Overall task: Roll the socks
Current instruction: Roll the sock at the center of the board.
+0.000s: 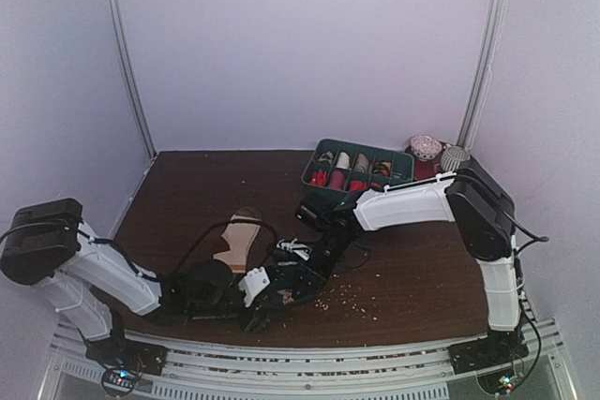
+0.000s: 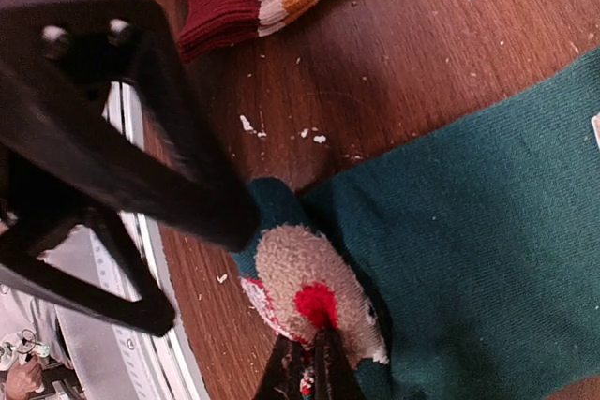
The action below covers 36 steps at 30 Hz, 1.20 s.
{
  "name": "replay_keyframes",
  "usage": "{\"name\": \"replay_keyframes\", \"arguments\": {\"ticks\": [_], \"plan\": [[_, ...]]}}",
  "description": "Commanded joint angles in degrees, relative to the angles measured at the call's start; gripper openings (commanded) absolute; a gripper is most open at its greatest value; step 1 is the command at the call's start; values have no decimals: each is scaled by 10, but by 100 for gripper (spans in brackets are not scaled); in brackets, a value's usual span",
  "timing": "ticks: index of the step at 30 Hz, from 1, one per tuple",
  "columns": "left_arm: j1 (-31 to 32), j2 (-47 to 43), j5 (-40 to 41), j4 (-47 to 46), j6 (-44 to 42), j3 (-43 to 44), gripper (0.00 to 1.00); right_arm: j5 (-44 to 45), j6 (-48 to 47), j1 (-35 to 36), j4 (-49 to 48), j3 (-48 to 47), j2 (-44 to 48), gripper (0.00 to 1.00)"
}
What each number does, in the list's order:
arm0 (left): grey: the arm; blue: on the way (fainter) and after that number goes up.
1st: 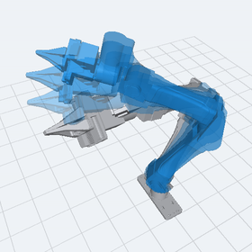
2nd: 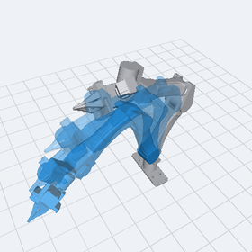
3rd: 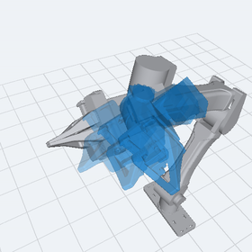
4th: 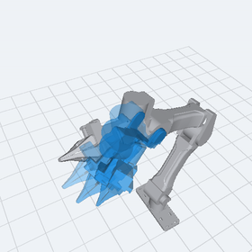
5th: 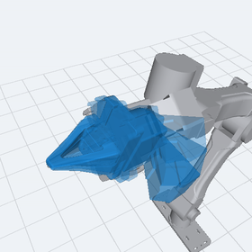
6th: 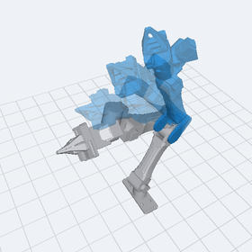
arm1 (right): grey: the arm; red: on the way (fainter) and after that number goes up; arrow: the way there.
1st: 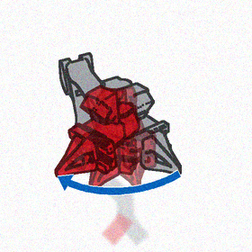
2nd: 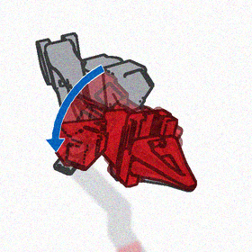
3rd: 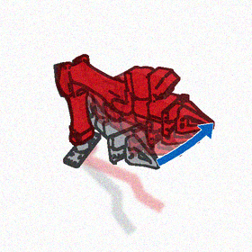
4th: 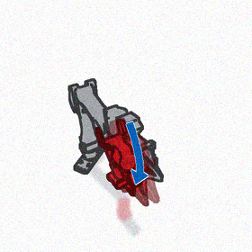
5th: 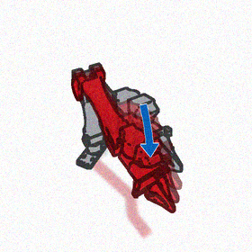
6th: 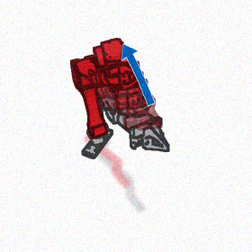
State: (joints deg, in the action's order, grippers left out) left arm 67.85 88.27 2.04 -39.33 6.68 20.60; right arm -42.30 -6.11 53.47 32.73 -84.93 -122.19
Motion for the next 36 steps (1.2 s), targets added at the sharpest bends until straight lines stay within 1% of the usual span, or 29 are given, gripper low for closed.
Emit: {"name": "replay_keyframes", "arguments": {"ticks": [1, 7, 9, 13, 15, 19, 20, 21, 27, 28, 29, 30, 31, 32, 33, 34, 36], "plan": [[2, 42, -5, -40, -18, 19, 63, 47, -5, 4, 85, 36, -48, 3], [2, 79, 8, -71, -15, 22, 61, 44, -5, 2, 78, 49, -42, 3], [2, 90, 8, -76, -15, 26, 57, 43, -4, 2, 76, 52, -42, 3], [2, 110, 8, -81, -14, 36, 45, 41, -3, 2, 76, 57, -43, 3], [2, 114, 9, -89, -10, 34, 35, 41, -2, 2, 76, 57, -44, 3], [2, 119, 10, -80, -6, 39, 18, 41, -2, 3, 75, 58, -46, 3], [2, 122, 8, -72, -4, 41, 10, 41, -1, 3, 75, 58, -46, 3], [2, 124, 6, -63, -1, 45, 0, 41, -1, 2, 74, 58, -45, 3], [0, 137, -12, -10, 35, 61, 0, 41, 2, 2, 67, 55, -37, 4], [-2, 141, -11, 6, 50, 66, 0, 41, 2, 2, 62, 54, -32, 6], [-9, 145, -19, 14, 70, 67, 0, 42, 3, 2, 55, 54, -25, 9], [-18, 149, -33, 13, 94, 62, 0, 46, 3, 2, 44, 54, -12, 14], [-29, 152, -44, 7, 121, 53, 0, 50, 2, 2, 29, 56, 2, 15], [-41, 156, -59, 0, 148, 42, 0, 59, 4, 2, 4, 62, 23, 16], [-52, 161, -77, -3, 171, 33, 0, 70, 5, 1, -32, 74, 50, 19], [-60, 168, -94, -3, 200, 23, 0, 82, 5, 0, -93, 102, 78, 24], [-69, 183, -111, -5, 235, 7, 0, 101, -9, 0, -200, 162, 145, 29]]}}
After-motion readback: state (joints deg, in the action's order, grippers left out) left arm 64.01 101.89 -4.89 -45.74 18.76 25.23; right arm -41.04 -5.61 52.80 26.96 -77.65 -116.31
